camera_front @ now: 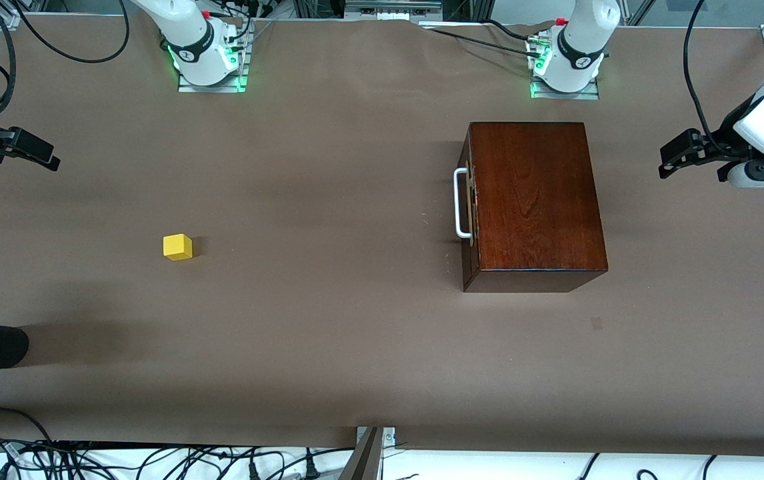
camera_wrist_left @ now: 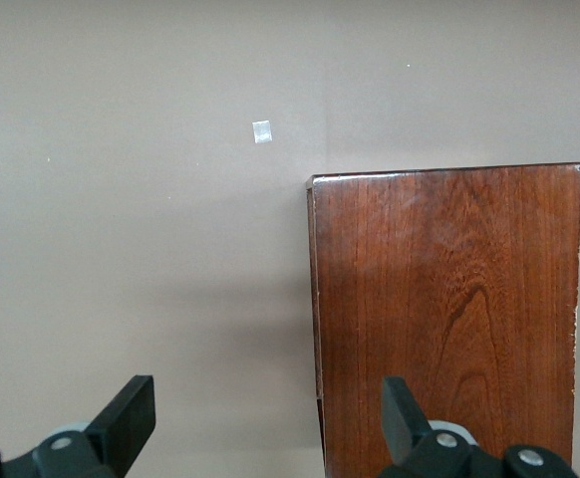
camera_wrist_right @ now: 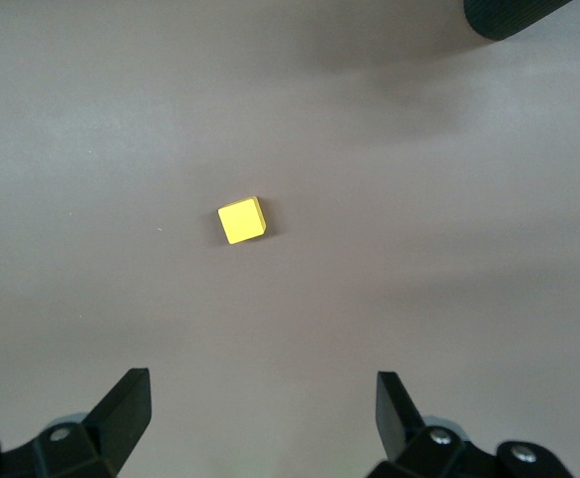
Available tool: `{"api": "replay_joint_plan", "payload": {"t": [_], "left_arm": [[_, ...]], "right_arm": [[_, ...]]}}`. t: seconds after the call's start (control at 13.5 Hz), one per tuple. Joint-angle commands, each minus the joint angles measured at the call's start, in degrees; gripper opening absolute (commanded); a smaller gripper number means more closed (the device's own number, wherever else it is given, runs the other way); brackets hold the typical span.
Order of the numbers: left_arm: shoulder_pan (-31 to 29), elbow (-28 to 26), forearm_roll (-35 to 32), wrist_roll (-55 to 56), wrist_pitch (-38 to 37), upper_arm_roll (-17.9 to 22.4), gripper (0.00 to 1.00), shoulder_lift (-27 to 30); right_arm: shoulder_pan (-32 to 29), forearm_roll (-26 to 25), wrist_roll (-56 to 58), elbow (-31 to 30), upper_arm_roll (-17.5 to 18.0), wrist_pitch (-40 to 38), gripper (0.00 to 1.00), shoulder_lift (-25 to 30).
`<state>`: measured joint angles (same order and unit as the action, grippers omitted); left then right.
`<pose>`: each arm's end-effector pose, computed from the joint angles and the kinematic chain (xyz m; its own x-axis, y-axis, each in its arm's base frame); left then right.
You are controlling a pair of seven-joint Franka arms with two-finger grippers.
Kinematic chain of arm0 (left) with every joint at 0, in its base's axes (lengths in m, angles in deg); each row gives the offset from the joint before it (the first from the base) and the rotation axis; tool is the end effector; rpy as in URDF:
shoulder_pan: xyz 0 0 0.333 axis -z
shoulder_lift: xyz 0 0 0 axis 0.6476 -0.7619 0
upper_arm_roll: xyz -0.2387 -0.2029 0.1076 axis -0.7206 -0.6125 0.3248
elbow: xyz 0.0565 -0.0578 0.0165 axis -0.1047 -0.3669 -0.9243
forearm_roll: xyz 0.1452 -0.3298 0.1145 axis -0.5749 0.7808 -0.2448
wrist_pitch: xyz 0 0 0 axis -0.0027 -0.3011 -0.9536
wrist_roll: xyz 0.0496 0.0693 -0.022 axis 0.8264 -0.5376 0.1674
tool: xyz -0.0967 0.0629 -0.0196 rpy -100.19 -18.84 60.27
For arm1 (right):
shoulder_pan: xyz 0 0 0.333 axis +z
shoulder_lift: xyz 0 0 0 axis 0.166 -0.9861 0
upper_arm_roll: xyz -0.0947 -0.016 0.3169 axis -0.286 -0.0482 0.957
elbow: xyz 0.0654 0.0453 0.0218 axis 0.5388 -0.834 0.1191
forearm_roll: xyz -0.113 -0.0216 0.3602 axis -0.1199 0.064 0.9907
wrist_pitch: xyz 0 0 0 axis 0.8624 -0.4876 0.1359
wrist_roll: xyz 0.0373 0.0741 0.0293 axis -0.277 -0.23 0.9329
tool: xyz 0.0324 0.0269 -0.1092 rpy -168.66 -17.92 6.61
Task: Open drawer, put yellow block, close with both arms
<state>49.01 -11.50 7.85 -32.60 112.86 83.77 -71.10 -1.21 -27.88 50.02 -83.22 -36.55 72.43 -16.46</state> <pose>0.5411 -0.0264 0.6067 0.9995 -0.0243 -0.0191 -0.0241 -0.9996 0.0115 0.5358 -0.0386 0.5970 0.9907 -0.1287 -0.0447 -0.1284 -0.9917 0.0088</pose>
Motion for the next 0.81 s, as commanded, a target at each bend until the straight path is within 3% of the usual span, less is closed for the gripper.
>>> {"api": "replay_joint_plan", "payload": {"t": [0.0, 0.74], "left_arm": [[-0.47, -0.36, 0.45, 0.10, -0.19, -0.28, 1.00, 0.67], [-0.30, -0.27, 0.45, 0.18, -0.02, -0.63, 1.00, 0.31]], "right_arm": [[-0.44, 0.00, 0.02, 1.81, 0.28, -1.38, 1.00, -0.57], [-0.44, -0.26, 1.25, 2.16, 0.28, -1.82, 1.00, -0.66]]}}
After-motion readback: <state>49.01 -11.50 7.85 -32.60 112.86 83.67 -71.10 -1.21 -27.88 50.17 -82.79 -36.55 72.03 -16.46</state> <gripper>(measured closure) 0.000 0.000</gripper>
